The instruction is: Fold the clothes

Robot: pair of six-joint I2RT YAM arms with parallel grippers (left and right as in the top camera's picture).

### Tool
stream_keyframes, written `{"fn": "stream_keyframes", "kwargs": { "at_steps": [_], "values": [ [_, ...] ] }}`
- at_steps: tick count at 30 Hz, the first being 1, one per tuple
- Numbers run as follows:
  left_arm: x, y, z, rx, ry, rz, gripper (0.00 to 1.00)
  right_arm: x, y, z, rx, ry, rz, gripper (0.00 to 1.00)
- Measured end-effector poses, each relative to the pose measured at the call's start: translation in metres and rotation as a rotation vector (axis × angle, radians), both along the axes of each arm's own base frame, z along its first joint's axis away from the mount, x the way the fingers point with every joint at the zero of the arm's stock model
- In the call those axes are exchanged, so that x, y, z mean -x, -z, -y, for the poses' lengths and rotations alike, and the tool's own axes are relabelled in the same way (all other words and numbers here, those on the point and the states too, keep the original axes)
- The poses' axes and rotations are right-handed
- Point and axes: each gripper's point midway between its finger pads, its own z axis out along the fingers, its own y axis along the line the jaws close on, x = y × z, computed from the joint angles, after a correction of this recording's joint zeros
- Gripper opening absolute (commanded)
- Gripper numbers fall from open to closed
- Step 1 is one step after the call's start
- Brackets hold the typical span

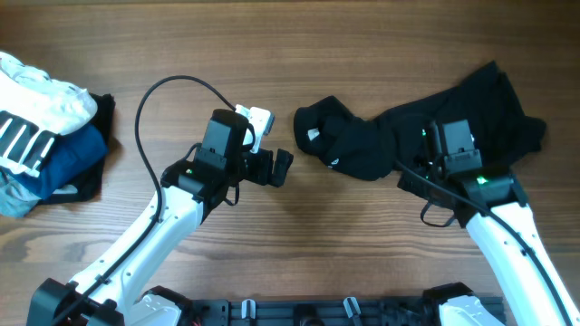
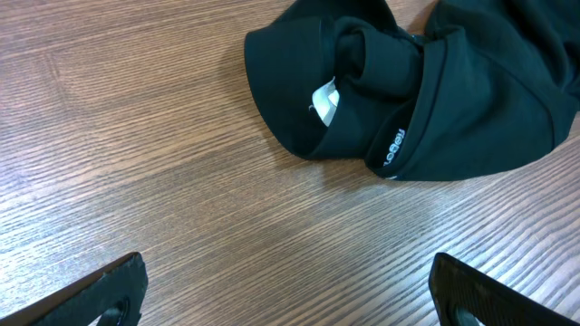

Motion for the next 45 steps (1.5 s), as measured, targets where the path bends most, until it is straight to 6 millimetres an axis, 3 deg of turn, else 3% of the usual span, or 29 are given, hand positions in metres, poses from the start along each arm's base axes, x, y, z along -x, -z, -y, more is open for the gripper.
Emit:
{"fn": "stream_keyframes", "kwargs": {
  "at_steps": [10, 27, 29, 38, 40, 45],
  "values": [
    [0.000, 0.000, 0.000, 0.000, 0.000, 0.000, 1.00, 0.013, -0.009, 0.003, -0.002, 0.000, 0.010, 0.58],
    [0.000, 0.000, 0.000, 0.000, 0.000, 0.000, 1.00, 0.012, -0.010, 0.002, -0.004, 0.000, 0.017, 0.59],
    [-0.001, -0.001, 0.001, 0.004, 0.000, 0.008, 0.96, 0.011, -0.010, 0.002, -0.004, 0.000, 0.018, 0.59],
    [-0.031, -0.038, 0.032, 0.107, 0.040, 0.212, 0.88, -0.009, -0.019, -0.002, -0.024, 0.000, 0.110, 0.62],
    [-0.033, -0.035, 0.040, 0.108, 0.052, 0.218, 0.85, -0.013, -0.021, -0.003, -0.028, 0.000, 0.127, 0.61],
    [-0.039, 0.001, 0.076, 0.106, 0.114, 0.209, 0.67, -0.014, -0.022, -0.003, -0.029, 0.000, 0.132, 0.62]
  ]
}}
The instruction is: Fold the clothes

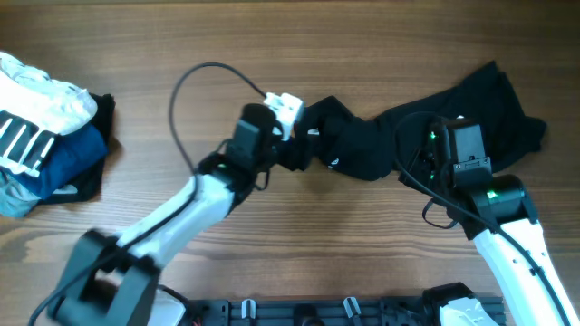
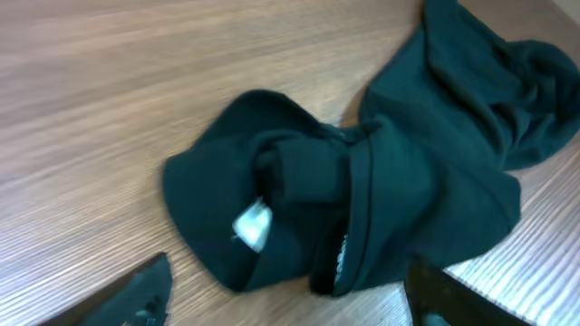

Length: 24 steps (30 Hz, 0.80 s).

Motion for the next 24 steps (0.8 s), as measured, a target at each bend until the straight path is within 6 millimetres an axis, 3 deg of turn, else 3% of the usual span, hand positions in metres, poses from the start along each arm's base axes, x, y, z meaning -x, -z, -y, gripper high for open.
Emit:
{"fn": "stream_keyframes", "kwargs": {
  "at_steps": [3, 11, 13, 14, 15, 24],
  "values": [
    [0.009, 0.028, 0.023, -0.019, 0.053, -0.030, 0.67, 0.000, 0.000, 0.000, 0.000, 0.000, 0.000, 0.62],
    [0.026, 0.067, 0.051, -0.030, 0.105, -0.087, 0.63, 0.001, 0.000, 0.000, 0.001, 0.000, -0.003, 0.62],
    [0.030, 0.075, 0.055, -0.036, 0.115, -0.098, 0.49, 0.001, 0.000, 0.000, 0.000, 0.000, -0.003, 0.62],
    [0.032, 0.079, 0.056, -0.038, 0.117, -0.107, 0.35, 0.001, 0.000, 0.000, 0.000, 0.000, -0.003, 0.62],
    [0.032, 0.082, 0.057, -0.040, 0.118, -0.111, 0.04, 0.001, 0.000, 0.000, 0.001, 0.000, -0.004, 0.62],
    [0.029, 0.079, 0.057, -0.017, 0.095, -0.113, 0.04, 0.002, 0.001, 0.000, 0.000, 0.003, -0.009, 0.61]
  ]
}}
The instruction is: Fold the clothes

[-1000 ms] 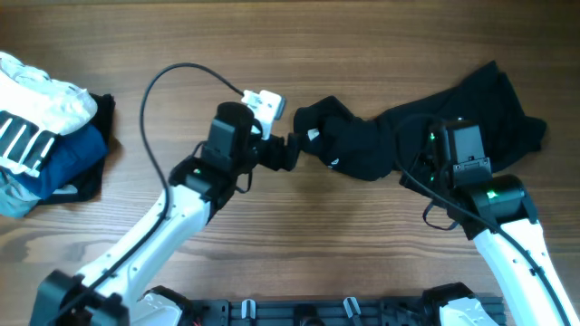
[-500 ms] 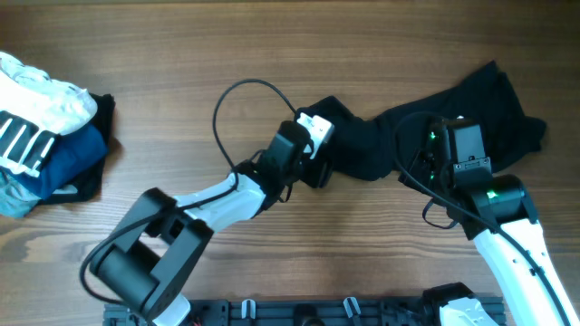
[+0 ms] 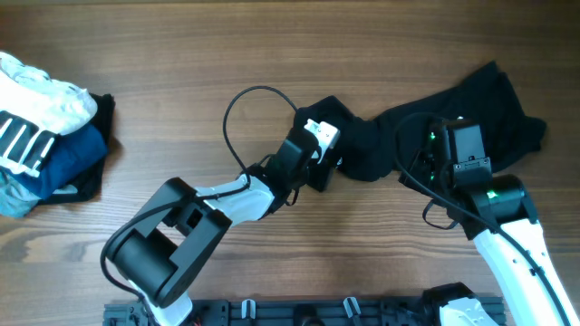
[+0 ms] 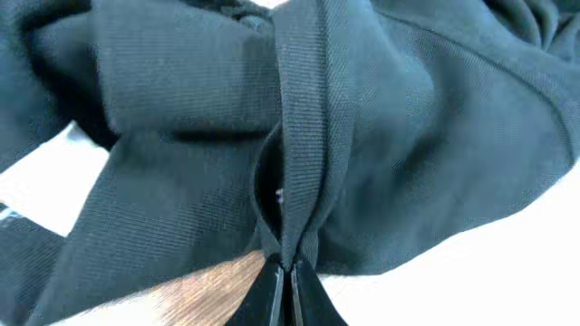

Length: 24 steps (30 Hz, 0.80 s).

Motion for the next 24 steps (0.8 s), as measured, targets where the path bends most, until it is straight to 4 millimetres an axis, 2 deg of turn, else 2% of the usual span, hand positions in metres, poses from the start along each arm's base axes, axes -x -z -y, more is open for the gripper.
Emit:
{"fn": "stream_keyframes", "kwargs": {
  "at_steps": [1, 3, 5, 7, 8, 10, 11, 13, 16, 19, 21, 22, 23, 24],
  "values": [
    [0.001, -0.006, -0.003, -0.001, -0.005, -0.004, 0.04, 0.000, 0.000, 0.000, 0.001, 0.000, 0.001, 0.61],
    [-0.004, -0.036, -0.012, 0.018, -0.033, 0.018, 0.04, -0.001, -0.001, 0.001, 0.006, 0.003, 0.004, 0.61],
    [-0.019, -0.088, -0.033, 0.067, -0.095, 0.084, 0.04, -0.002, -0.001, 0.004, 0.023, 0.013, 0.010, 0.61],
    [-0.034, -0.148, -0.067, 0.126, -0.187, 0.183, 0.04, -0.004, -0.003, 0.008, 0.041, 0.023, 0.024, 0.62],
    [-0.038, -0.169, -0.083, 0.142, -0.226, 0.218, 0.04, -0.007, -0.005, 0.008, 0.048, 0.020, 0.037, 0.62],
    [-0.043, -0.216, -0.127, 0.180, -0.330, 0.305, 0.04, -0.018, -0.011, 0.009, 0.064, 0.005, 0.088, 0.62],
    [-0.043, -0.234, -0.146, 0.193, -0.375, 0.345, 0.04, -0.023, -0.015, 0.008, 0.073, -0.012, 0.111, 0.62],
    [-0.040, -0.254, -0.172, 0.201, -0.437, 0.387, 0.04, -0.031, -0.020, 0.006, 0.087, -0.045, 0.148, 0.62],
    [-0.036, -0.255, -0.186, 0.188, -0.469, 0.377, 0.06, -0.033, -0.021, 0.005, 0.096, -0.069, 0.154, 0.65],
    [-0.033, -0.233, -0.181, 0.166, -0.457, 0.290, 0.29, -0.032, -0.018, 0.004, 0.099, -0.084, 0.138, 0.67],
    [-0.033, -0.210, -0.167, 0.159, -0.420, 0.207, 0.42, -0.031, -0.015, 0.004, 0.101, -0.084, 0.124, 0.68],
    [-0.032, -0.196, -0.156, 0.158, -0.388, 0.159, 0.44, -0.030, -0.013, 0.004, 0.100, -0.081, 0.116, 0.69],
    [-0.031, -0.168, -0.133, 0.144, -0.328, 0.076, 0.45, -0.030, -0.013, 0.005, 0.097, -0.076, 0.113, 0.69],
    [-0.028, -0.151, -0.121, 0.130, -0.292, 0.028, 0.45, -0.030, -0.012, 0.005, 0.093, -0.070, 0.112, 0.69]
  ]
}}
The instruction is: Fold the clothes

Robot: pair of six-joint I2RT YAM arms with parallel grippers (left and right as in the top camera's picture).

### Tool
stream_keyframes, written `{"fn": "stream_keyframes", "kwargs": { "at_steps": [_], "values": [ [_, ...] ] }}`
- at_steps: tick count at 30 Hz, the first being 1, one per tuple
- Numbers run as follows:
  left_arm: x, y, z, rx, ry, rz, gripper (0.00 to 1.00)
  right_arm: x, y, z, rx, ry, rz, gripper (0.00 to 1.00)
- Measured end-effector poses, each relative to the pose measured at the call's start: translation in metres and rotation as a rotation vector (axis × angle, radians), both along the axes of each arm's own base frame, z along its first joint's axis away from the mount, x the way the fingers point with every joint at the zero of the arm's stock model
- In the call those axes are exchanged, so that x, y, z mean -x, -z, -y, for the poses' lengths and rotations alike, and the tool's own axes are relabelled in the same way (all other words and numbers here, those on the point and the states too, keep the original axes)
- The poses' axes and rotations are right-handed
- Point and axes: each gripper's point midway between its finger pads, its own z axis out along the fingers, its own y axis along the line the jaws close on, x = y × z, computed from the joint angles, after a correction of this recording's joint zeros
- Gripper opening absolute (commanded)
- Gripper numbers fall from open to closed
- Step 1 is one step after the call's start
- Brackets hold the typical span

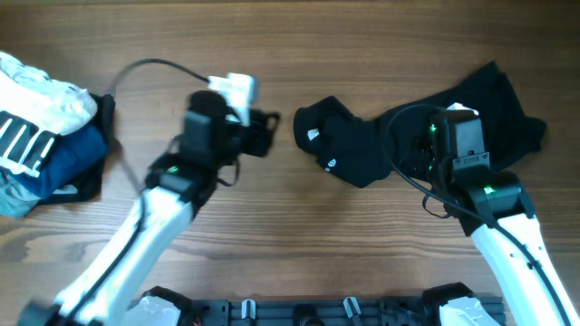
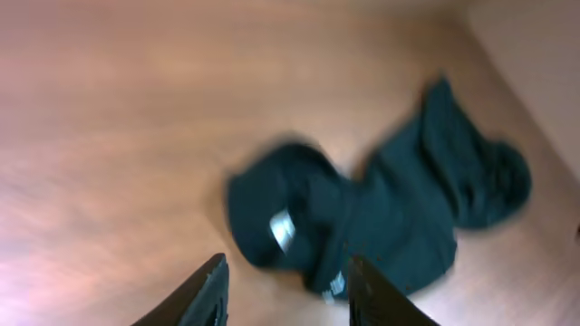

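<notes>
A black garment (image 1: 408, 127) lies crumpled across the right half of the wooden table (image 1: 290, 235), its bunched left end showing a white label (image 1: 313, 134). My left gripper (image 1: 270, 132) hovers to the left of that end, apart from the cloth. In the blurred left wrist view the left gripper (image 2: 288, 297) is open with nothing between its fingers (image 2: 207, 292), and the garment (image 2: 381, 217) lies ahead of them. My right gripper (image 1: 450, 127) sits over the garment's right part; its jaws are hidden against the black cloth.
A stack of folded clothes (image 1: 41, 136), white with stripes, blue and black, rests at the table's left edge. The left arm's cable (image 1: 145, 68) loops above the table. Bare wood lies between the stack and the garment.
My left gripper was shut on a ribbed fold at the garment's left end. Now it is open and has moved left, off the cloth. The garment lies crumpled much as before.
First my left gripper stood open on bare wood left of the garment. Then it was open at the garment's left end, then shut on a ribbed fold there. Now it is open again and away to the left. The right arm stayed over the garment.
</notes>
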Motion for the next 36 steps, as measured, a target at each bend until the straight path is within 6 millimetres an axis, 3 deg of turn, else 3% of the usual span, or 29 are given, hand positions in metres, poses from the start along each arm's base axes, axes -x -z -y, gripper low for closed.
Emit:
{"fn": "stream_keyframes", "kwargs": {
  "at_steps": [4, 6, 9, 10, 11, 13, 25, 28, 31, 36],
  "values": [
    [0.004, 0.048, 0.058, -0.006, 0.141, -0.057, 0.45, 0.003, 0.002, 0.000, -0.012, 0.017, -0.013, 0.69],
    [0.013, 0.082, 0.092, -0.016, 0.221, -0.089, 0.47, 0.005, 0.003, 0.000, -0.015, 0.024, -0.021, 0.70],
    [0.024, 0.119, 0.125, -0.018, 0.298, -0.101, 0.49, 0.008, 0.006, 0.001, -0.014, 0.028, -0.040, 0.70],
    [0.025, 0.127, 0.131, -0.018, 0.309, -0.103, 0.49, 0.010, 0.006, 0.001, -0.014, 0.029, -0.045, 0.70],
    [0.032, 0.152, 0.139, -0.036, 0.331, -0.130, 0.49, 0.011, 0.007, 0.002, -0.013, 0.030, -0.050, 0.70],
    [0.034, 0.169, 0.144, -0.042, 0.341, -0.133, 0.49, 0.012, 0.008, 0.002, -0.013, 0.033, -0.057, 0.70],
    [0.026, 0.164, 0.145, -0.036, 0.326, -0.109, 0.47, 0.014, 0.009, 0.003, -0.010, 0.033, -0.068, 0.70],
    [0.014, 0.135, 0.139, -0.010, 0.296, -0.056, 0.56, 0.015, 0.009, 0.003, -0.010, 0.033, -0.068, 0.70],
    [0.002, 0.100, 0.137, 0.025, 0.274, 0.007, 0.58, 0.015, 0.009, 0.003, -0.010, 0.033, -0.068, 0.70],
    [0.005, 0.122, 0.136, -0.010, 0.268, -0.039, 0.57, 0.015, 0.010, 0.003, -0.009, 0.033, -0.072, 0.70]
  ]
}}
